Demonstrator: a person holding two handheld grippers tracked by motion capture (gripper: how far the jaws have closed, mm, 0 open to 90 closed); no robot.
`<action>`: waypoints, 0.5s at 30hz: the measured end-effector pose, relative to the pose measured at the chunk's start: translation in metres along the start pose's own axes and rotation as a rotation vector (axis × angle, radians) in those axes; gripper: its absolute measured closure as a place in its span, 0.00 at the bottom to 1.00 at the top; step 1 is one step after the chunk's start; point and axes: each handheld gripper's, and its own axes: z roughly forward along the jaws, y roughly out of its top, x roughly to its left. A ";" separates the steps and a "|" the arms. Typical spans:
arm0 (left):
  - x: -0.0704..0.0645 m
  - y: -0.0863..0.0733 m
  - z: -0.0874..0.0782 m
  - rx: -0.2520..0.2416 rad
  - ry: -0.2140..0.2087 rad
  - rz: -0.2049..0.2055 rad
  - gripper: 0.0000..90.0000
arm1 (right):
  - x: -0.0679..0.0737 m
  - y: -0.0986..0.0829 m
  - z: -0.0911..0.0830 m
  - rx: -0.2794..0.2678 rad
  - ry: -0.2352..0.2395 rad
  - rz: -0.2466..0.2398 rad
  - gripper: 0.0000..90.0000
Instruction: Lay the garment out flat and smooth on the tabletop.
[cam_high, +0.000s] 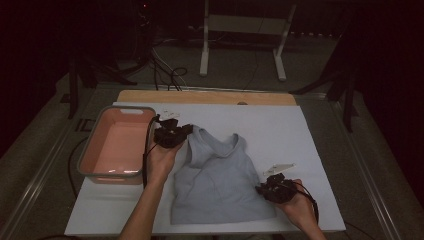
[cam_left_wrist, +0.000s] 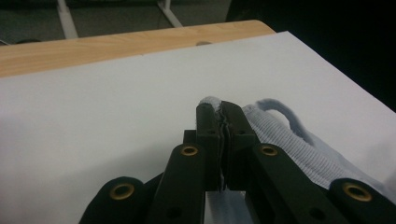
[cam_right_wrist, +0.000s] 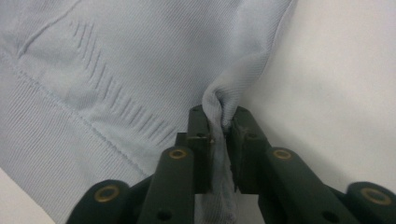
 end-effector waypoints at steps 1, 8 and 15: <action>0.001 0.002 -0.001 -0.004 0.008 -0.003 0.98 | 0.000 0.000 0.000 0.004 0.003 -0.002 0.90; 0.008 0.008 -0.003 0.005 0.050 -0.023 0.98 | 0.000 0.000 0.000 0.014 0.004 -0.009 0.91; 0.007 0.002 0.003 0.014 0.046 -0.032 0.85 | 0.001 0.001 0.000 -0.018 -0.008 -0.005 0.81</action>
